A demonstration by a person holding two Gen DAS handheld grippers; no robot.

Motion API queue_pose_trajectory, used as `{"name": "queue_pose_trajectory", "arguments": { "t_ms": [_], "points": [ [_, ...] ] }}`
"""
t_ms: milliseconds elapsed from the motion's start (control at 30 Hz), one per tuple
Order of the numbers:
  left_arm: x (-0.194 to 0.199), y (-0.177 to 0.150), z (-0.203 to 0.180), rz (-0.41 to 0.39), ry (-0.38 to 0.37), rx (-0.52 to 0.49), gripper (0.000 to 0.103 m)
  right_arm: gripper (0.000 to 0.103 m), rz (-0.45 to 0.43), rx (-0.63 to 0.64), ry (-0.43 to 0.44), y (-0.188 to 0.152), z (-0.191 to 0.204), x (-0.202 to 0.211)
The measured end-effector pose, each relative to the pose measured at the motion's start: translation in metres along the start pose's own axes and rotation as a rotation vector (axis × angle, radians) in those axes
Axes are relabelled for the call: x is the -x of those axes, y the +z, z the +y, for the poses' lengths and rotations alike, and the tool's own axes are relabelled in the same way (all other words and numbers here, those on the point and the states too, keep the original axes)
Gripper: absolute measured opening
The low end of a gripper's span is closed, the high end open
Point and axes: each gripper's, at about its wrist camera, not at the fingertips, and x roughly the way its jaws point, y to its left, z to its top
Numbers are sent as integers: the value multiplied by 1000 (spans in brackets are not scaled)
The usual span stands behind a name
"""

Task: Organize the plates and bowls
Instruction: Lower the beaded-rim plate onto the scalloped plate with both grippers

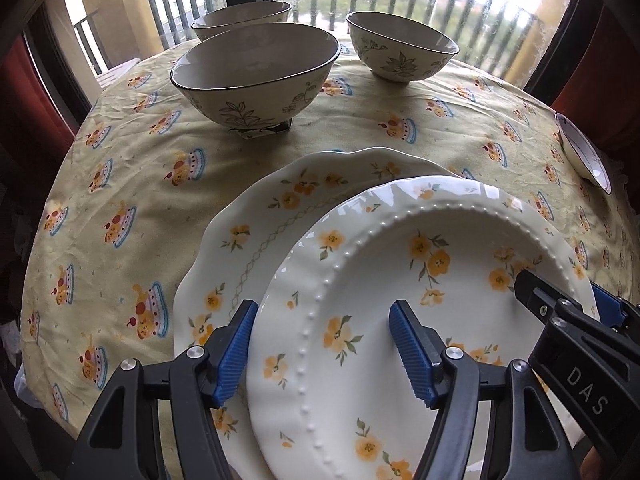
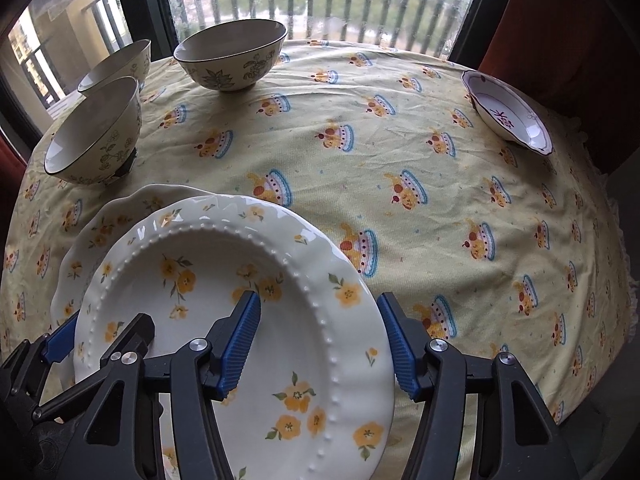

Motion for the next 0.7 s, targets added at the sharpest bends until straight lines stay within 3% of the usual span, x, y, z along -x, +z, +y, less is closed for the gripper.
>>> {"name": "queue_pose_trajectory", "arguments": {
  "t_ms": [233,433,700],
  "points": [
    [2,3,-12,-8,76,-77,70,63,8,32,6,-2,2,1],
    [12,8,2,31,2,-13,71,63,18,26,5,0,-7,14],
    [20,7,1,32,-17,-35,72,61,48,4,35,-13,-17,23]
  ]
}}
